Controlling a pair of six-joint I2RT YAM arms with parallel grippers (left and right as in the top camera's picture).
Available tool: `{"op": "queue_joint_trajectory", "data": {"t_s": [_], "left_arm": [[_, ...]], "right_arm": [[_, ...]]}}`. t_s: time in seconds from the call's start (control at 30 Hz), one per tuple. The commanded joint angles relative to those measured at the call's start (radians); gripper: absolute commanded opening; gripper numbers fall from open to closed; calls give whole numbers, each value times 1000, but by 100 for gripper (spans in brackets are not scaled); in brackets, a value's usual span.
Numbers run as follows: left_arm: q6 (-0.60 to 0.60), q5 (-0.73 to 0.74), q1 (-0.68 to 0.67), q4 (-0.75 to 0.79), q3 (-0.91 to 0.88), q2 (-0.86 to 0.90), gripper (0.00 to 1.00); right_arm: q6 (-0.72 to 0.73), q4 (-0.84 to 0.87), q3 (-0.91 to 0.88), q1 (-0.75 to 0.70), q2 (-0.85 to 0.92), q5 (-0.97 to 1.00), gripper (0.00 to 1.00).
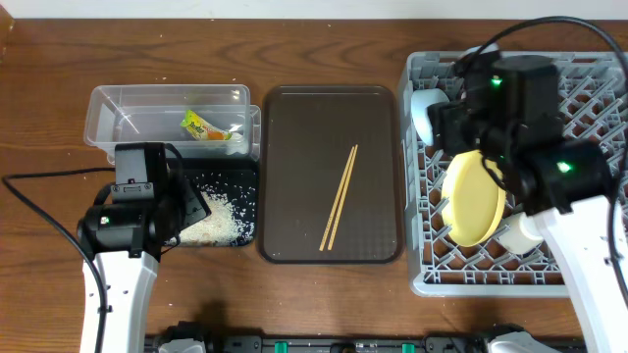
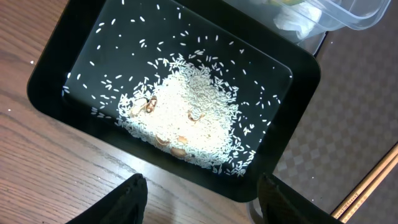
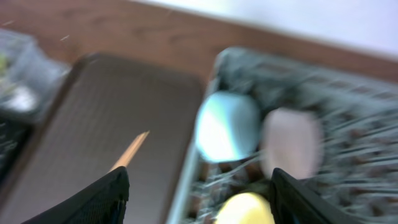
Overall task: Sort waste into correct bins and load items into the dishwasher rack
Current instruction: 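Move the right gripper to the chopsticks and grasp one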
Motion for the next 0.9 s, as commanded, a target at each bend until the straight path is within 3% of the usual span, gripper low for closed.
{"op": "queue_joint_trajectory", "data": {"t_s": [0.0,0.2,0.43,0.87], "left_arm": [[2,-8,5,-4,-2,1,60],[2,-8,5,-4,-2,1,60],[2,-8,5,-5,-2,1,60],[2,-8,5,-5,-2,1,60]], "right_arm": [[110,-39,-18,61,77,-132,68],[135,-81,-22,193,232,-124,64],[368,-81,-22,324,418,10,65],[542,-68,-22,389,681,7,63]]}}
